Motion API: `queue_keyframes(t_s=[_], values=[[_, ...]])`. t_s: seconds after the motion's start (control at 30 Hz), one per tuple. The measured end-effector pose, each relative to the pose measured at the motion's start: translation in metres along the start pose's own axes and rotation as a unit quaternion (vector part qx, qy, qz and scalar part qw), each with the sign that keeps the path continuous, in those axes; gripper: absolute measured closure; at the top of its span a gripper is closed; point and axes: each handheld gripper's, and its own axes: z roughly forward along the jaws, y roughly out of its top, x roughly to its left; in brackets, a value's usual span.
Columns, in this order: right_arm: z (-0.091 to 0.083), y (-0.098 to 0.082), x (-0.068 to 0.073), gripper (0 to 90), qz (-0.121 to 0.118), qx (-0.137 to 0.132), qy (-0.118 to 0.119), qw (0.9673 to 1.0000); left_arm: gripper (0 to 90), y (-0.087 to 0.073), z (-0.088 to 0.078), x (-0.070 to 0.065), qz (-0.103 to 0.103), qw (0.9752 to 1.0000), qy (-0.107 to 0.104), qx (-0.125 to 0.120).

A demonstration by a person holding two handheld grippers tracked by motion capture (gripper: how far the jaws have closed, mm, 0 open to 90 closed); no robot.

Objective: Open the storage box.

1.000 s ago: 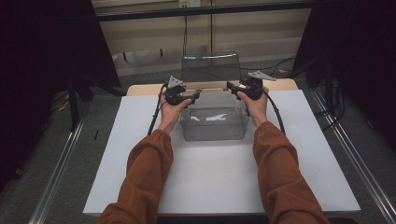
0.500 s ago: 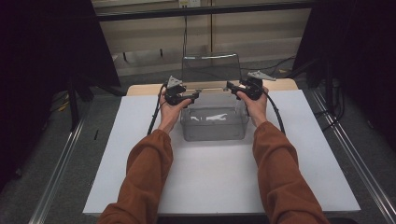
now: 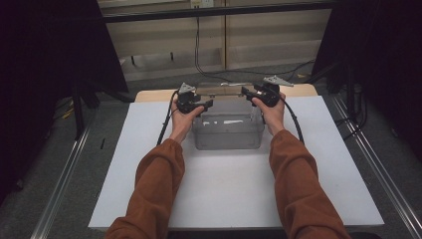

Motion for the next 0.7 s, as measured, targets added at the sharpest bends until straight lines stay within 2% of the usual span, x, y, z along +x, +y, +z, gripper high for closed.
queue_keyframes(t_s=[0.03, 0.1, 0.23, 0.43, 0.7], values=[[0.0001, 0.0005, 0.0009, 29.5, -0.006, 0.000, -0.006, 1.0000, 34.6, -0.0004, -0.0001, 0.0000, 0.000, 1.0000, -0.001, -0.005], [0.0000, 0.0000, -0.0005, 28.7, -0.004, -0.001, -0.006, 1.0000, 37.6, 0.0011, -0.0008, -0.0019, 0.019, 0.9998, 0.002, 0.001], [0.0001, -0.0001, -0.0005, 28.8, -0.004, -0.001, -0.006, 1.0000, 38.2, 0.0000, -0.0014, -0.0018, 0.011, 0.9999, -0.008, 0.005], [0.0000, -0.0001, 0.0001, 28.9, -0.008, -0.003, -0.008, 0.9999, 39.3, -0.0002, -0.0029, -0.0030, 0.015, 0.9997, -0.017, 0.011], [-0.0007, 0.0002, 0.0009, 28.9, -0.017, -0.004, -0.012, 0.9998, 38.3, -0.0010, -0.0041, -0.0032, 0.014, 0.9997, -0.017, 0.011]])
